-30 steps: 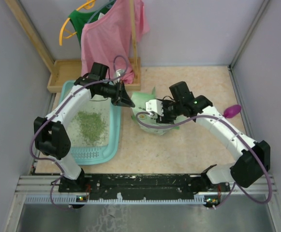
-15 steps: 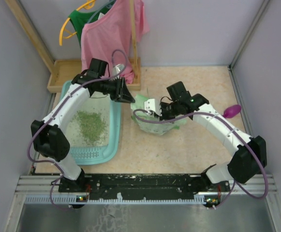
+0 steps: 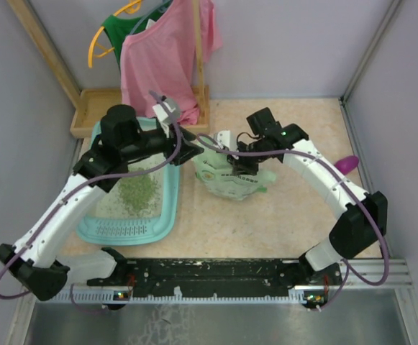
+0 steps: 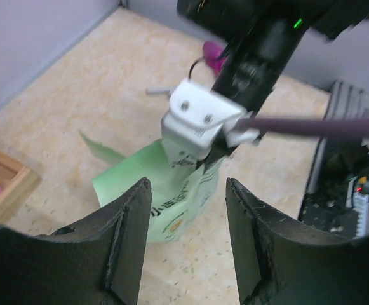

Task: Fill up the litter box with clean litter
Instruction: Close the cat litter bag at the center of the board.

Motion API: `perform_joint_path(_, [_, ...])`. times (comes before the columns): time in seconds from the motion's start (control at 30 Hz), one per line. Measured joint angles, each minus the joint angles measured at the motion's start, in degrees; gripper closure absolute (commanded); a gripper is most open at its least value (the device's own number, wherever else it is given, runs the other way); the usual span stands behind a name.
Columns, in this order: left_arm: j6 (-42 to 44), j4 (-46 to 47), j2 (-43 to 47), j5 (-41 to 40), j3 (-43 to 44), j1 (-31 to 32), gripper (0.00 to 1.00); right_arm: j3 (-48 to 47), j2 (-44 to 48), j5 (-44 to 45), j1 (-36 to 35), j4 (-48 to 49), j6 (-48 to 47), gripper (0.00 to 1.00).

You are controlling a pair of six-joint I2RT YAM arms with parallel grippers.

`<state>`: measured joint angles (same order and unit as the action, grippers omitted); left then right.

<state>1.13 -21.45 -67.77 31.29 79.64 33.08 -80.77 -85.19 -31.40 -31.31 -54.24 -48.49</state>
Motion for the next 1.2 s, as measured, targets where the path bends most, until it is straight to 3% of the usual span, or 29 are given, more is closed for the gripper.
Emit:
perform_joint_path(0.27, [11.0, 1.6, -5.7, -6.9, -10.5, 3.3, 0.43, -1.7, -0.8, -8.1, 1.1, -1.3, 8.0, 1.00])
perform_joint_path(0.73, [20.9, 0.0, -13.0, -7.2, -5.1, 12.0, 0.41, 5.5, 3.8, -10.8, 2.5, 4.3, 11.7, 1.00])
perform_joint_path(1.2, [26.0, -2.0, -14.8, -9.5, -4.2, 15.5, 0.25, 8.2, 4.1, -14.1, 4.2, 4.3, 10.5, 1.00])
